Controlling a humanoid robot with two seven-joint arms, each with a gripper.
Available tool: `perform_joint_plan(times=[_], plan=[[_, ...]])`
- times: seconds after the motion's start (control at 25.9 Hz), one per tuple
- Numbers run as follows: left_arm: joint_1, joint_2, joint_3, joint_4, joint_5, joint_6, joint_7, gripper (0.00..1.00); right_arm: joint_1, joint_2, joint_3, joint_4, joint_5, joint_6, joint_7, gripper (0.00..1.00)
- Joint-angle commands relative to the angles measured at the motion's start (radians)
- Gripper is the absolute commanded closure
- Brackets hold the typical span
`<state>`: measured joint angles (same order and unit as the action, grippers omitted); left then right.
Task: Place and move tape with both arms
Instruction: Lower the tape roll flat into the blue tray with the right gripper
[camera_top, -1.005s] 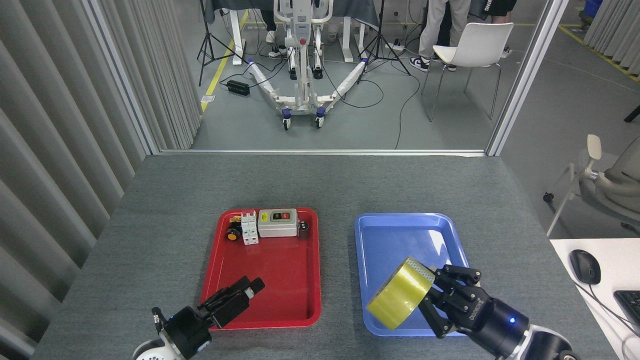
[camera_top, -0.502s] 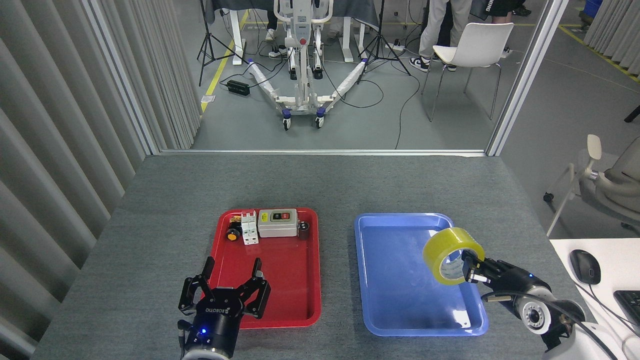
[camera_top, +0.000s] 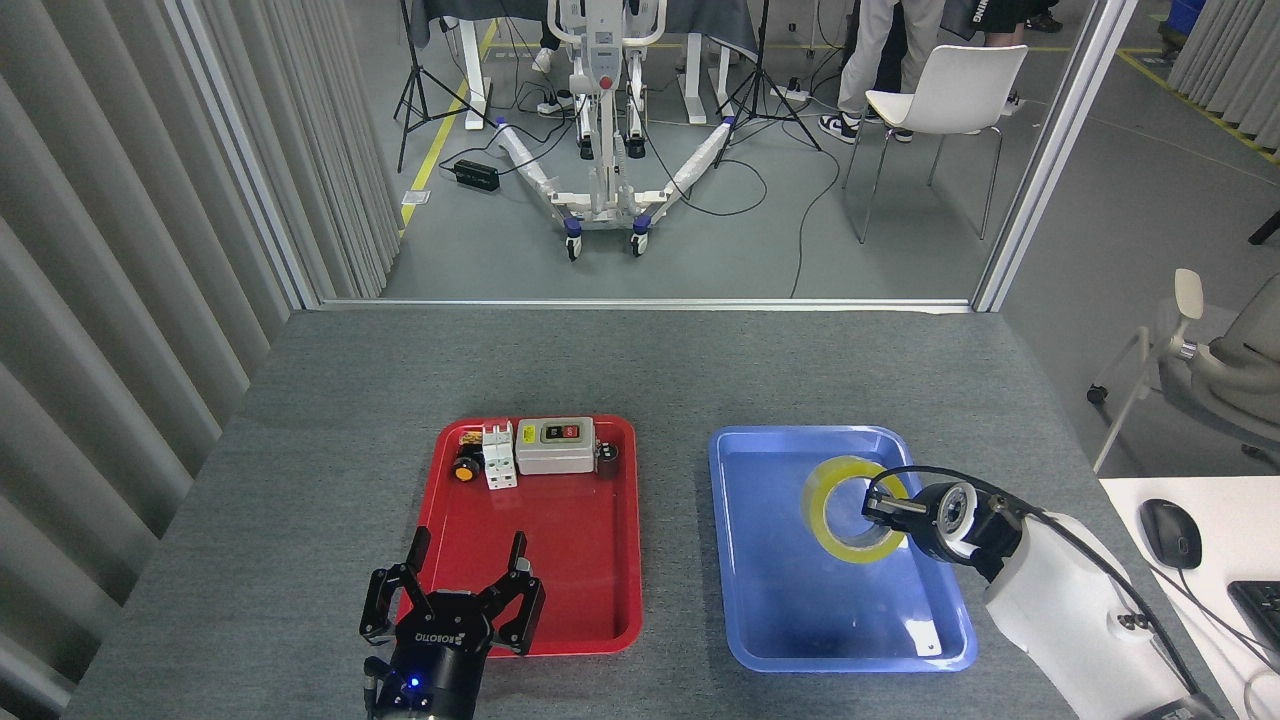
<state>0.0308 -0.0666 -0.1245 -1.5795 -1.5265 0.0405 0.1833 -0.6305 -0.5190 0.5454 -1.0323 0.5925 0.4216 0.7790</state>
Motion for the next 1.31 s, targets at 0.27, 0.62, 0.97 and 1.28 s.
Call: perform_joint_plan(times=[0.27,0.62,0.97,1.28], plan=[[-0.005,0.005,-0.017,0.033,-0.006,-0.028,-0.004,0.0,-0.058,0.031,0.037,0.1,-0.034,0.011,-0.003,0.67],[-0.017,0.053,-0.014,0.081,0.0,-0.021,0.005,0.0,-0.051,0.07,0.039,0.141,-0.028,0.011,-0.006,0.67],[-0.026,0.053,-0.01,0.164,0.0,-0.019,0.005,0.0,-0.044,0.073,0.039,0.147,-0.02,0.009,-0.027,0.63],[-0.057,0.051,-0.007,0.187,0.003,-0.017,0.005,0.0,-0.029,0.074,0.045,0.149,-0.017,0.009,-0.052,0.54]])
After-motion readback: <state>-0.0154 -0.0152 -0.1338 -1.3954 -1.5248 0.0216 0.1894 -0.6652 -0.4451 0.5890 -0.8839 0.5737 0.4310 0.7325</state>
